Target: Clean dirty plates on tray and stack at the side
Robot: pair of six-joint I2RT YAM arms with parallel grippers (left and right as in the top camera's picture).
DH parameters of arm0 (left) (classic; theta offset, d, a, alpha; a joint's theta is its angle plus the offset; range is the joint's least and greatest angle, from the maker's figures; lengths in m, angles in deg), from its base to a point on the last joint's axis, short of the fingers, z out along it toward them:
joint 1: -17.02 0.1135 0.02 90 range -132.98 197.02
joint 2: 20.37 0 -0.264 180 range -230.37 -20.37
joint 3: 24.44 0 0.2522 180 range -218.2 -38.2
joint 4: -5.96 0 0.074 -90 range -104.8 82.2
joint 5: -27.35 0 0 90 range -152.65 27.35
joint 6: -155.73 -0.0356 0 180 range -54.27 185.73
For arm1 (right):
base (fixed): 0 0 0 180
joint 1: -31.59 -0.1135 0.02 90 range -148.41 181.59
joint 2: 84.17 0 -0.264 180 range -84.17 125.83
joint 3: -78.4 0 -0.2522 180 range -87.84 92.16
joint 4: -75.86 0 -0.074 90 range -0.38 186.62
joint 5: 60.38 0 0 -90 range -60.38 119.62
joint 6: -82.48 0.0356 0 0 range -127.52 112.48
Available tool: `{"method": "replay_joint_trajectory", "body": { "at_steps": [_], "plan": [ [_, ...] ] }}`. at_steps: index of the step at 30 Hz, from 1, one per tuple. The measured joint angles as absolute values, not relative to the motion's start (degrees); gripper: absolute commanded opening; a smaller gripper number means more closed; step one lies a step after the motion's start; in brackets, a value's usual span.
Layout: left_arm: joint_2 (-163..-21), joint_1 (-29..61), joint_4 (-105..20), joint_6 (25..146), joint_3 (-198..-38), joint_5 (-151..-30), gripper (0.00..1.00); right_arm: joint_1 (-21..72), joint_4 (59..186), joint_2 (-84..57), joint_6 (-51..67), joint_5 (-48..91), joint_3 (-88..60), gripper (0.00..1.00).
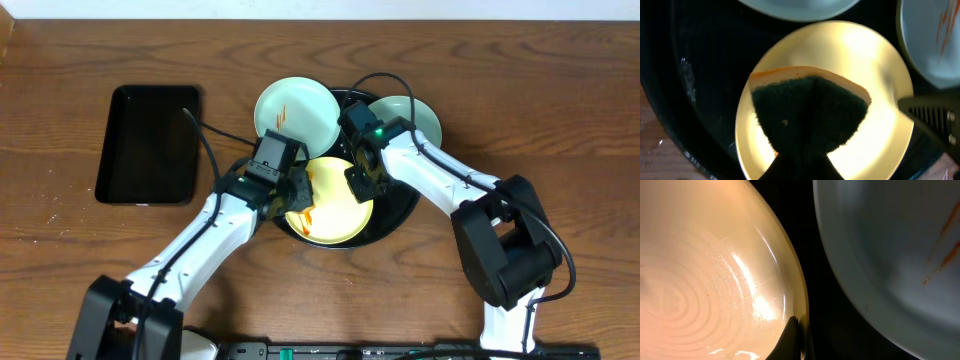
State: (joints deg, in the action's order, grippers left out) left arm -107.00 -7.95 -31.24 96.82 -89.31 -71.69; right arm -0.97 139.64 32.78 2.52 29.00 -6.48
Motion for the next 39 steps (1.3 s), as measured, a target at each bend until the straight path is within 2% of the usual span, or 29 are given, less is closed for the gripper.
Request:
{"method": "replay_joint_trajectory", "body": {
  "at_steps": [14,22,32,39],
  "plan": [
    [-118.28,-13.3,-23.88,102.24,-89.31,-70.57,0.07,-0.88,139.9,32.78,2.52,28.95,-6.48,0.01],
    [-118.54,-13.3,-23.96,103.25,-89.31,-70.55,0.08,-0.84,139.99,32.78,2.55,28.95,-6.48,0.01],
    [-118.17,-13.48,-29.76,105.54,-89.62,-66.73,0.07,-0.82,140.34,32.78,2.59,29.06,-6.43,0.01],
    [-117.99,-13.74,-36.92,106.42,-90.97,-56.67,0.07,-0.84,140.76,32.78,2.72,28.63,-6.41,0.01]
  ]
}}
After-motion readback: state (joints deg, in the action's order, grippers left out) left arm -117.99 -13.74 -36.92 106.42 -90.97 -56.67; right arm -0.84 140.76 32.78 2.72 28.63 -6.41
